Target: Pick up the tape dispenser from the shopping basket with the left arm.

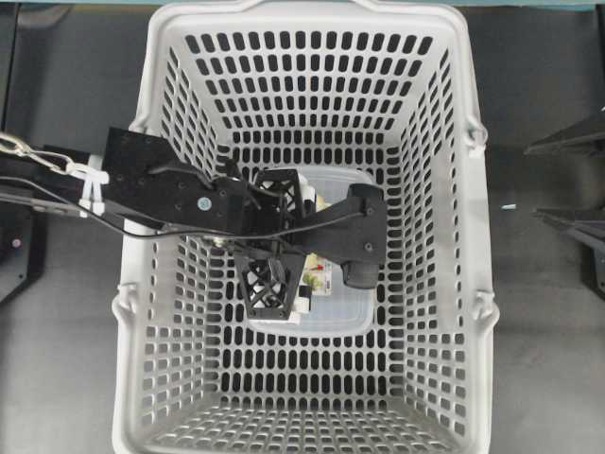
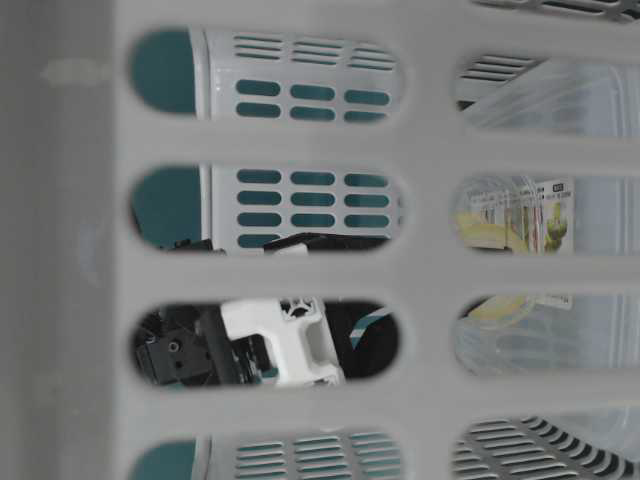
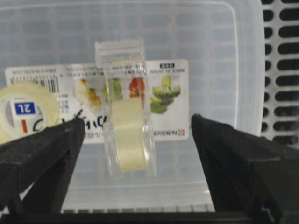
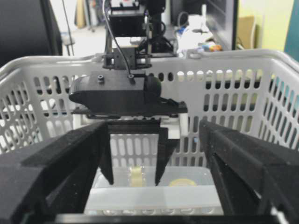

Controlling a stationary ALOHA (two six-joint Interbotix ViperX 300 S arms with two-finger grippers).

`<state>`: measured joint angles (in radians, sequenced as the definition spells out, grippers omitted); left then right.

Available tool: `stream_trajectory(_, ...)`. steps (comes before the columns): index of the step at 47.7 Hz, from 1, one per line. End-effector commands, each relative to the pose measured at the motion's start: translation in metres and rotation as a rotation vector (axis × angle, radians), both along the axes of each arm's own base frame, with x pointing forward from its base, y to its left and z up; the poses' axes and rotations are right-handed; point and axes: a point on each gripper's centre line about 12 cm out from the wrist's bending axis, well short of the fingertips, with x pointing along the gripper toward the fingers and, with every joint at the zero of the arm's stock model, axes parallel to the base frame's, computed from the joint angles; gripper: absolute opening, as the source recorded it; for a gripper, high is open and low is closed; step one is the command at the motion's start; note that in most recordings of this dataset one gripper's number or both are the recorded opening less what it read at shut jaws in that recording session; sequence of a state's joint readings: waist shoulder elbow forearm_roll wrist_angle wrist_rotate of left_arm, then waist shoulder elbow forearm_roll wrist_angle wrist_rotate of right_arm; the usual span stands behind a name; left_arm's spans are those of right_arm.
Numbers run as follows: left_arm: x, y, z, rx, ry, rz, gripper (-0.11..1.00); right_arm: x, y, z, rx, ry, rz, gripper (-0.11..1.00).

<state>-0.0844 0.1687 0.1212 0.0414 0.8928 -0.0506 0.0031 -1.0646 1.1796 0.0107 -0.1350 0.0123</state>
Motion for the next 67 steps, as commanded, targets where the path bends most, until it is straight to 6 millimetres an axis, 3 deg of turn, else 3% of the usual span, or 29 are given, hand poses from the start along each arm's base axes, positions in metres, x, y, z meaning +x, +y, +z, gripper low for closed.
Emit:
stream_trajectory(1, 0.001, 0.000, 0.006, 0.001, -0.019, -0.001, 0.88, 0.002, 0.001, 0.006, 0.005, -0.015, 0.003, 0.75)
stream_trajectory(10, 0.000, -0.001, 0.003, 0.002, -0.012, -0.004, 0.81, 0.002, 0.001, 0.006, 0.005, -0.015, 0.003, 0.75)
stream_trajectory(15, 0.001, -0.003, 0.008, 0.005, -0.020, -0.017, 0.56, 0.001, 0.001, 0.006, 0.005, -0.014, 0.003, 0.75)
stream_trajectory(20, 0.002, -0.004, 0.025, 0.003, -0.052, -0.021, 0.28, 0.001, 0.001, 0.005, 0.005, -0.012, 0.004, 0.75)
stream_trajectory(28, 0.000, -0.003, 0.077, 0.002, -0.083, -0.016, 0.28, 0.001, 0.001, 0.005, 0.005, -0.011, 0.004, 0.75)
stream_trajectory(38, -0.010, -0.003, 0.164, -0.002, -0.140, -0.009, 0.28, 0.001, 0.001, 0.005, 0.005, -0.011, 0.004, 0.75)
stream_trajectory(41, -0.013, -0.002, 0.179, -0.003, -0.146, -0.008, 0.28, 0.002, 0.001, 0.004, 0.005, -0.008, 0.004, 0.75)
stream_trajectory(46, -0.014, -0.002, 0.191, -0.002, -0.141, -0.008, 0.28, 0.001, 0.001, 0.004, 0.005, -0.009, 0.004, 0.75)
stream_trajectory(67, -0.008, -0.003, 0.180, -0.002, -0.103, -0.001, 0.28, 0.001, 0.001, 0.002, 0.005, -0.005, 0.004, 0.75)
